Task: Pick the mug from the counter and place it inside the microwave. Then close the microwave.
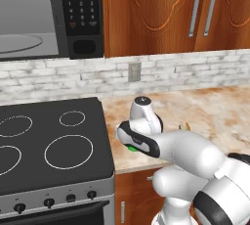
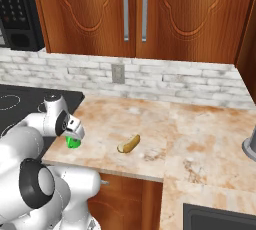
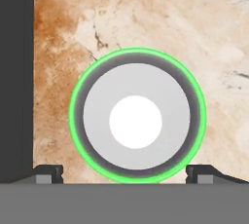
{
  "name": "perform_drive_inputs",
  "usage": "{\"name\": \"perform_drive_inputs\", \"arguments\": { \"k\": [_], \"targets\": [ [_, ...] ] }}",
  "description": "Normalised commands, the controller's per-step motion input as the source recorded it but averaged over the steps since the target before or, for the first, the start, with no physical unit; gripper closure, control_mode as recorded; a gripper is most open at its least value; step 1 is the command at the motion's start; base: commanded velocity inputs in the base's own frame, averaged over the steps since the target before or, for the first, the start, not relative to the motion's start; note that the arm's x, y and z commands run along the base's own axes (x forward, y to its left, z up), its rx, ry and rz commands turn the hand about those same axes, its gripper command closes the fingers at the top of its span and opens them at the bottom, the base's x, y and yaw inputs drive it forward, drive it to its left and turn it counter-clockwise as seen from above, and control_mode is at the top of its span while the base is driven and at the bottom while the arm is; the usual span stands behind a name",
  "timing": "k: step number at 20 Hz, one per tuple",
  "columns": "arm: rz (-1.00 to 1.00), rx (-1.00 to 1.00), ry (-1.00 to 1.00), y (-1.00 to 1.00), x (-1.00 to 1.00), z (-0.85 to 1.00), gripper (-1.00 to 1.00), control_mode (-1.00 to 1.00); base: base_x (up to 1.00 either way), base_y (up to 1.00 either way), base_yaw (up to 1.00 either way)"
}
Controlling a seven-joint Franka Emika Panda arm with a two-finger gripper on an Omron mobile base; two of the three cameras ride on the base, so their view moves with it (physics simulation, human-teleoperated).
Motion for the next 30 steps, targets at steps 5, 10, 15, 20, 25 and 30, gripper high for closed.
{"name": "perform_drive_inputs", "arguments": {
  "k": [5, 10, 15, 20, 25, 30],
  "targets": [
    [0.0, 0.0, 0.0, 0.0, -0.09, -0.04, -1.0, -1.0, 0.0, 0.0, 0.0],
    [0.0, 0.0, 0.0, 0.0, -0.16, -0.05, -1.0, -1.0, 0.0, 0.0, 0.0],
    [0.0, 0.0, 0.0, 0.0, -0.21, -0.02, -1.0, -1.0, 0.0, 0.0, 0.0],
    [0.0, 0.0, 0.0, -0.07, -0.06, 0.0, -1.0, -1.0, 0.0, 0.0, 0.0],
    [0.0, 0.0, 0.0, -0.07, 0.16, 0.0, -1.0, -1.0, 0.0, 0.0, 0.0],
    [0.0, 0.0, 0.0, -0.04, 0.25, 0.0, -1.0, -1.0, 0.0, 0.0, 0.0]
  ]
}}
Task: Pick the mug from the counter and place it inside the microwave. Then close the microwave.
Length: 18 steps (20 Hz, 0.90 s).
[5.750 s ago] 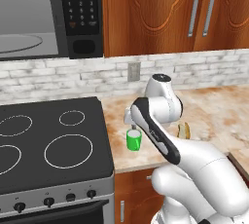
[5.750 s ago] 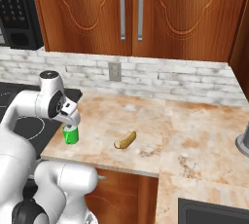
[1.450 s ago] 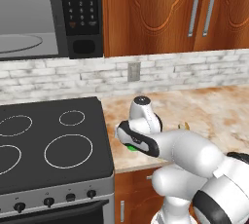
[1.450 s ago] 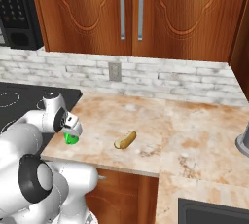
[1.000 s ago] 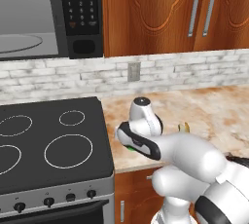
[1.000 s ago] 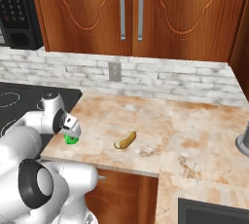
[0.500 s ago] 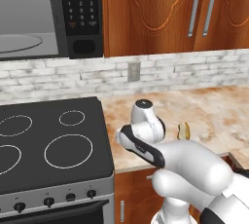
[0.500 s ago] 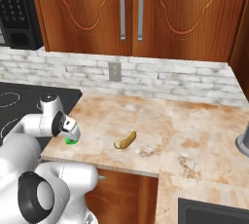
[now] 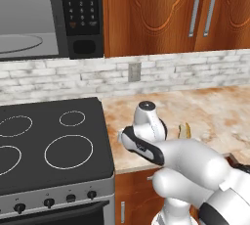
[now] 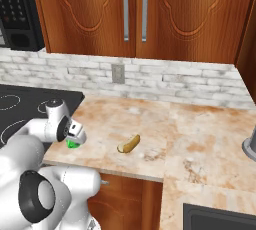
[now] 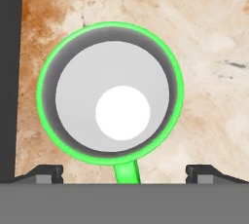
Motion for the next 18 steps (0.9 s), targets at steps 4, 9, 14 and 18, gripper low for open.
{"name": "perform_drive_inputs", "arguments": {
  "k": [4, 9, 14, 18],
  "targets": [
    [0.0, 0.0, 0.0, 0.0, 0.18, 0.0, -1.0, -1.0, 0.0, 0.0, 0.0],
    [0.0, 0.0, 0.0, 0.0, 0.01, -0.04, -1.0, -1.0, 0.0, 0.0, 0.0],
    [0.0, 0.0, 0.0, 0.0, -0.01, -0.1, -1.0, -1.0, 0.0, 0.0, 0.0],
    [0.0, 0.0, 0.0, 0.0, 0.0, 0.0, -1.0, -1.0, 0.0, 0.0, 0.0]
  ]
}}
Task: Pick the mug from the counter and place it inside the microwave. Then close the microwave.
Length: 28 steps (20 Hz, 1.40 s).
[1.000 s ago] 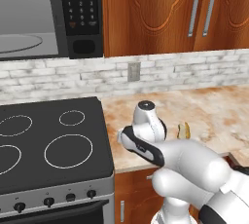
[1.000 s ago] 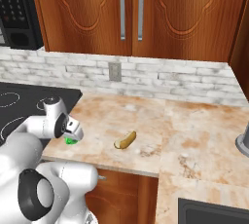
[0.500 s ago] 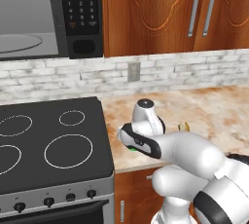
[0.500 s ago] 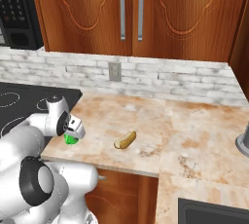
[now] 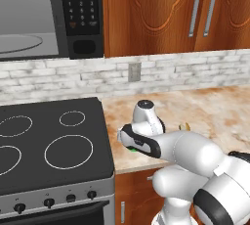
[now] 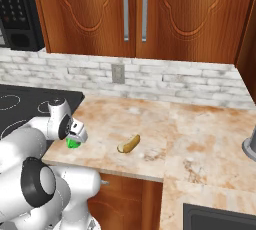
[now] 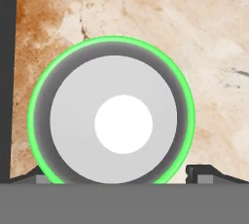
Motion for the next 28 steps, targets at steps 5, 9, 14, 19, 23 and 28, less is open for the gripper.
{"name": "perform_drive_inputs", "arguments": {
  "k": [5, 9, 14, 19, 23, 28],
  "targets": [
    [0.0, 0.0, 0.0, 0.0, 0.0, 0.0, 1.0, -1.0, 0.0, 0.0, 0.0],
    [0.0, 0.0, 0.0, 0.0, 0.0, 0.0, 1.0, -1.0, 0.0, 0.0, 0.0],
    [0.0, 0.0, 0.0, 0.0, 0.0, 0.0, 1.0, -1.0, 0.0, 0.0, 0.0],
    [0.0, 0.0, 0.0, -0.01, 0.0, 0.0, 1.0, -1.0, 0.0, 0.0, 0.0],
    [0.0, 0.0, 0.0, -0.06, -0.13, 0.21, 1.0, -1.0, 0.0, 0.0, 0.0],
    [0.03, 0.0, 0.0, -0.08, -0.47, 0.55, 1.0, -1.0, 0.0, 0.0, 0.0]
  ]
}}
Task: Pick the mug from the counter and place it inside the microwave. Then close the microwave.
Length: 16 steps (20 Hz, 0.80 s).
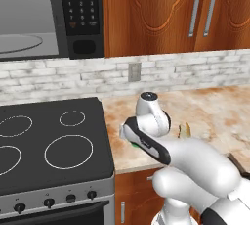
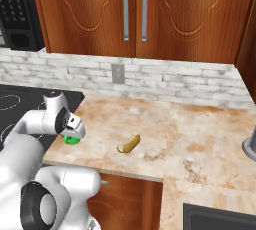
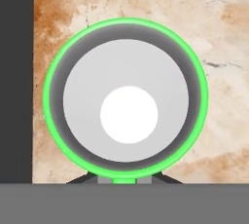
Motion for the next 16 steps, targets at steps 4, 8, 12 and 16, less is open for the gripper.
{"name": "perform_drive_inputs", "arguments": {
  "k": [4, 8, 12, 16],
  "targets": [
    [0.03, 0.0, 0.0, -0.21, -0.62, 0.58, 1.0, -1.0, 0.0, 0.0, 0.0],
    [0.04, -0.02, 0.0, -0.39, -0.68, 0.5, 1.0, -1.0, 0.0, 0.0, 0.0],
    [0.05, -0.02, 0.0, -0.56, -0.61, 0.41, 1.0, -1.0, 0.0, 0.0, 0.0],
    [0.03, -0.02, 0.0, -0.6, -0.57, 0.45, 1.0, -1.0, 0.0, 0.0, 0.0]
  ]
}}
